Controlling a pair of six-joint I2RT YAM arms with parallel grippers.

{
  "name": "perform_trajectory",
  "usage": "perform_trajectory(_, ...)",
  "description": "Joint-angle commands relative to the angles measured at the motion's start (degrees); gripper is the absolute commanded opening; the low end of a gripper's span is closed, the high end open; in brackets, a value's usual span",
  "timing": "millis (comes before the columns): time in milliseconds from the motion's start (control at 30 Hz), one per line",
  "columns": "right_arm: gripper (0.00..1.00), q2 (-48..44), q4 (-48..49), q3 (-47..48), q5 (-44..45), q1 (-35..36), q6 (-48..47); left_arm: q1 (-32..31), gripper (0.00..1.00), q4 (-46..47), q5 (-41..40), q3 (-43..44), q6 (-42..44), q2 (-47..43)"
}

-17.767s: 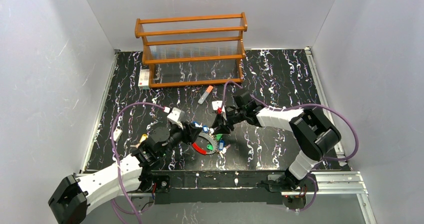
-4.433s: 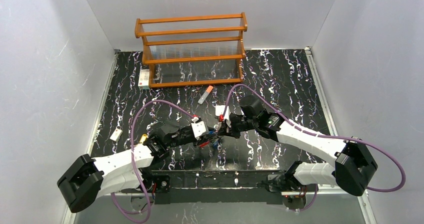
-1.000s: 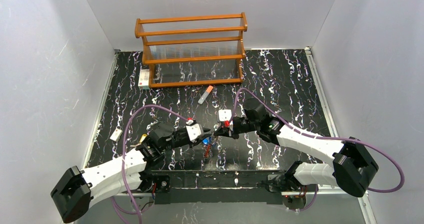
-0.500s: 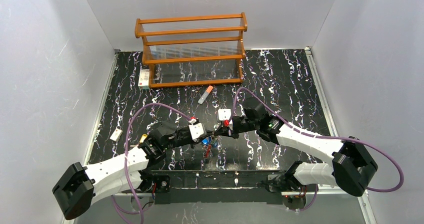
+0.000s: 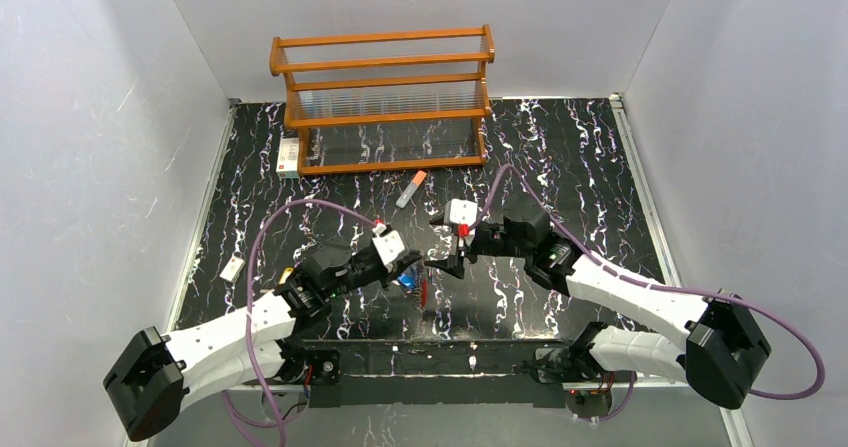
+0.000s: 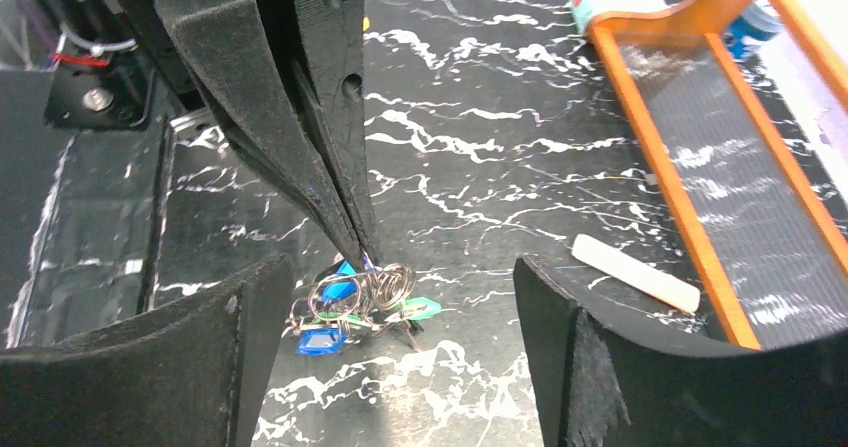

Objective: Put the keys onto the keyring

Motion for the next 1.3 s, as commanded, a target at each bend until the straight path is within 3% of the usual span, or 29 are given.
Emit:
perform_trajectory(0, 0.93, -1.7, 6.7, -0.4, 6.3, 0.3, 5.7, 0.3, 0.00, 2.5, -8.2, 5.1, -5.6, 0.0)
perform_trajectory(33, 0.97, -1.6, 7.4, -0.2, 7.3, 0.3, 7.1, 0.5, 0.00, 2.4, -9.9, 5.8, -6.4, 0.5)
perform_trajectory(167, 0.99, -0.5, 8.6, 0.8, 12.0, 0.3, 13.2, 5.0, 0.00, 1.9, -8.6, 9.4, -9.3, 3.4)
perform_trajectory(300, 0.99, 1.8, 6.8, 3.7, 15.1, 0.3, 18.6, 15.5, 0.00, 2.2, 2.7, 12.6, -14.6, 7.7)
perform_trajectory(400, 0.99, 4.6, 6.0, 5.6, 16.5, 0.3, 22.7, 22.7, 0.00, 2.4, 6.2, 13.8, -17.1, 9.5)
perform_trajectory(733, 0.99, 18.4, 3.6, 11.9, 16.4, 0.9, 33.7, 46.6, 0.00, 8.8, 9.5, 15.9, -29.5, 9.0)
perform_trajectory(1033, 0.95, 36.4, 8.0, 20.0, 18.5, 11.2, 31.7, 48.8, 0.00, 7.0, 2.5, 25.8, -27.5, 7.4)
perform_trajectory(1267, 0.86, 54.4, 6.4, 37.2, 23.2, 18.2, 29.8, 48.8, 0.00, 2.0, 7.2, 34.1, -25.0, 6.6)
